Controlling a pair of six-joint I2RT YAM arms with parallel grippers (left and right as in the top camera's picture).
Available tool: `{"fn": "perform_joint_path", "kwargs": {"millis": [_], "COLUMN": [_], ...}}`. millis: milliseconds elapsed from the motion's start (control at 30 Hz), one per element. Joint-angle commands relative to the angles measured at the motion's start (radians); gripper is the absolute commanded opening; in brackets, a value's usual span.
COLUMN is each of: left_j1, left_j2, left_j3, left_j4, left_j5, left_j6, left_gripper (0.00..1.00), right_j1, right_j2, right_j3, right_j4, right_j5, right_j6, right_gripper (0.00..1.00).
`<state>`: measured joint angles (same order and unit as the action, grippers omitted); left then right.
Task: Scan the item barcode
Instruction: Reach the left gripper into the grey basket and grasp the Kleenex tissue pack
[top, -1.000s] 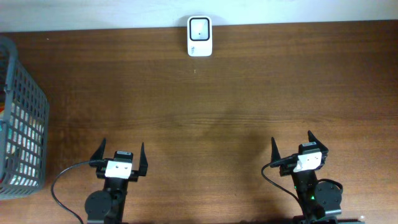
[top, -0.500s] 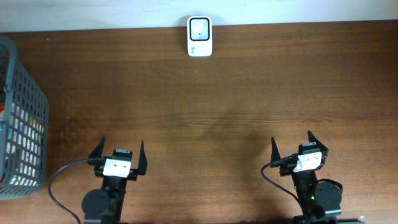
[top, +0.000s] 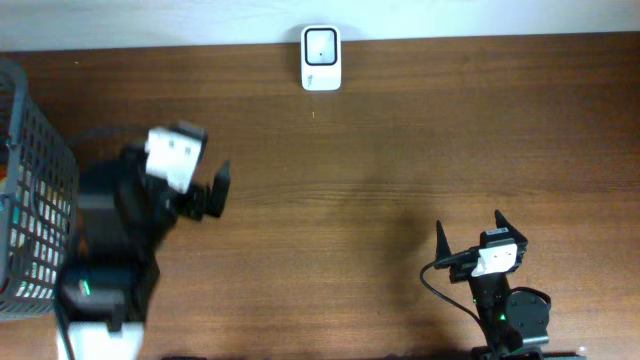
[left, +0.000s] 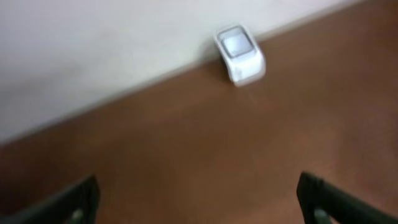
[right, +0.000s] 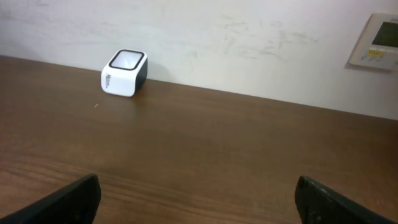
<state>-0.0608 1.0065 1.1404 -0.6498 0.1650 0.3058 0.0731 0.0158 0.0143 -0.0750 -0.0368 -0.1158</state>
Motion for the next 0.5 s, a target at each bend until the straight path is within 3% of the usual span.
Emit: {"fn": "perform_joint_path", "kwargs": {"millis": [0, 67, 133, 233, 333, 467], "left_j1": [-0.002, -0.002, -0.002, -0.002, 0.036, 0.229], "left_j2": [0.241, 0.401, 0.491, 0.497, 0.499, 0.499], "left_j3": [0.341, 0.596, 0.726, 0.727, 0.727, 0.727], "left_j4": [-0.202, -0.397, -0.439, -0.347, -0.239, -0.111], "left_j5": [0.109, 0.106, 0.045, -0.026, -0.273, -0.319], "left_j6": [0.034, 0.034, 0.033, 0.077, 0.02, -0.078], "left_gripper": [0.99, 0.99, 0.99, 0.99, 0.99, 0.99], "right_j1": [0.005, 0.005, 0.005, 0.005, 0.005, 0.005], "right_j2": [-0.006, -0.006, -0.006, -0.006, -0.006, -0.006], "right_j3": [-0.009, -0.009, -0.009, -0.009, -0.009, -0.009], "right_j4": [-0.001, -0.001, -0.001, -0.001, -0.001, -0.001], "right_j5": [0.016, 0.016, 0.016, 0.016, 0.016, 0.016], "right_j6": [-0.003, -0.003, -0.003, -0.003, -0.003, -0.003], "right_gripper": [0.99, 0.99, 0.99, 0.99, 0.99, 0.99]}}
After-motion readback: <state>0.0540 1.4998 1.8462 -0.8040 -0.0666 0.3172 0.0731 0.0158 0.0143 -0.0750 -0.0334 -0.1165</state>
